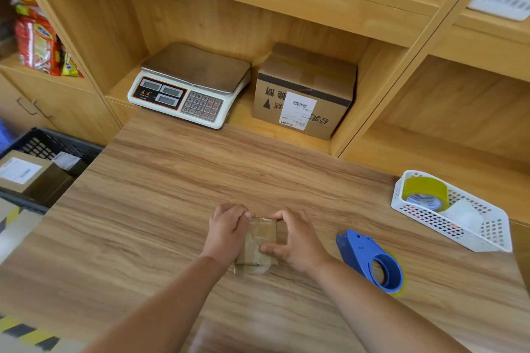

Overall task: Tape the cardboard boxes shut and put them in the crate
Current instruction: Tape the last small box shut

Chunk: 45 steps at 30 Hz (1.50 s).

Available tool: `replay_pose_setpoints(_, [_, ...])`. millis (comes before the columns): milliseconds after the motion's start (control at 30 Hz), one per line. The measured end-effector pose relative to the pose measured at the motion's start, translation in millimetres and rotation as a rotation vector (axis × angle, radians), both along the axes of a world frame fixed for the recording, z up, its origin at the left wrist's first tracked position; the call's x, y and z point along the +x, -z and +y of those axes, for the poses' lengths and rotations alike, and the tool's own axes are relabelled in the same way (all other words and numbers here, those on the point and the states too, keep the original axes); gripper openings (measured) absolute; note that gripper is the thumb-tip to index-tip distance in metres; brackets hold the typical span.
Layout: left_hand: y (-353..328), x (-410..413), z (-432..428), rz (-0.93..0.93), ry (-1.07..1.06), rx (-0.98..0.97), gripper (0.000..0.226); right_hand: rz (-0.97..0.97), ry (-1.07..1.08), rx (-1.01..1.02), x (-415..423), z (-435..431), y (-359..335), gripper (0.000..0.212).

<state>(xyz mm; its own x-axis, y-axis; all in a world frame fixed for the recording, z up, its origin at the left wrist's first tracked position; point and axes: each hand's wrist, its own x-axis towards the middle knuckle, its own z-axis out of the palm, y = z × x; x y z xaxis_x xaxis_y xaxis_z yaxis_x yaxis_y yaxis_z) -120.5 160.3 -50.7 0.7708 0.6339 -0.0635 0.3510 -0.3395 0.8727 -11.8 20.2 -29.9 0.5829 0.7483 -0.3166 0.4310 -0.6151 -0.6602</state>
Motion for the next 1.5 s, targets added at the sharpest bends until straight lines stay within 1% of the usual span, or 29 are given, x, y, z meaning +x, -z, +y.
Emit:
replay_pose_setpoints(33, [-2,-1,-1,-0.013,-0.009,0.018,0.027,0.001,0.020,0.025,-2,2,0,0.065])
replay_pose_setpoints(133, [-8,-3,-3,-0.041,-0.007,0.069,0.053,-0.025,0.099,0.136,-3,14,2,0.049])
replay_pose_setpoints(233, [-9,-7,0,-0.025,0.053,0.098,0.066,-0.031,0.123,0.176,-1,22,2,0.029])
replay_pose_setpoints(267, [-11,-7,2,-0.010,0.078,0.097,0.065,-0.035,0.126,0.176,0,23,3,0.028])
replay_pose_setpoints(300, [-12,-6,4,0.014,0.090,0.100,0.058,-0.034,0.140,0.171,-1,24,3,0.031])
replay_pose_setpoints(400, [-13,-3,6,0.079,0.072,0.086,0.020,-0.029,0.209,0.147,-2,29,5,0.035])
replay_pose_setpoints(433, [-13,-2,6,0.083,0.063,0.069,0.013,-0.023,0.235,0.137,-2,32,4,0.036])
replay_pose_setpoints(500, [-13,-2,4,0.078,0.044,0.019,0.007,0.002,0.275,0.114,-2,35,2,0.036])
replay_pose_setpoints(600, [-15,-1,2,0.059,0.034,-0.016,0.010,0.057,0.331,0.127,-3,37,5,0.034])
replay_pose_setpoints(667, [-16,-1,1,0.045,0.026,-0.013,0.014,0.081,0.355,0.179,-3,38,8,0.025])
replay_pose_setpoints(733, [-14,-1,2,0.040,0.022,0.014,0.018,0.080,0.347,0.210,-5,36,11,0.021])
replay_pose_setpoints(833, [-12,-1,0,0.036,0.024,0.017,0.020,0.049,0.361,0.213,-8,28,12,0.026])
replay_pose_setpoints(867, [-12,-1,0,0.039,0.029,0.013,0.021,0.056,0.362,0.208,-8,26,13,0.024])
replay_pose_setpoints(933, [-14,-1,0,0.063,0.049,0.018,0.021,0.114,0.356,0.219,-10,23,13,0.018])
replay_pose_setpoints(1000, [-15,-4,0,0.093,0.092,0.026,0.025,0.171,0.365,0.235,-14,17,10,0.016])
replay_pose_setpoints(1033, [-15,-5,1,0.099,0.116,0.023,0.031,0.175,0.379,0.228,-17,14,9,0.018])
replay_pose_setpoints(1133, [-9,-19,2,0.068,0.158,-0.018,0.061,0.159,0.406,0.212,-26,-4,8,0.028])
replay_pose_setpoints(1233, [5,-45,0,0.020,0.152,-0.042,0.085,0.215,0.369,0.119,-40,-23,6,0.049])
replay_pose_setpoints(1300, [13,-61,-6,0.028,0.194,-0.063,0.106,0.265,0.296,0.112,-52,-30,4,0.069])
replay_pose_setpoints(1333, [17,-66,-9,0.031,0.219,-0.083,0.111,0.270,0.251,0.117,-57,-31,4,0.080])
replay_pose_setpoints(1367, [19,-68,-12,0.032,0.236,-0.103,0.111,0.262,0.217,0.117,-60,-30,4,0.088])
replay_pose_setpoints(1400, [19,-68,-16,0.021,0.241,-0.122,0.108,0.245,0.198,0.120,-63,-28,4,0.091])
replay_pose_setpoints(1500, [9,-62,-21,0.001,0.191,-0.129,0.104,0.198,0.229,0.154,-64,-22,0,0.082])
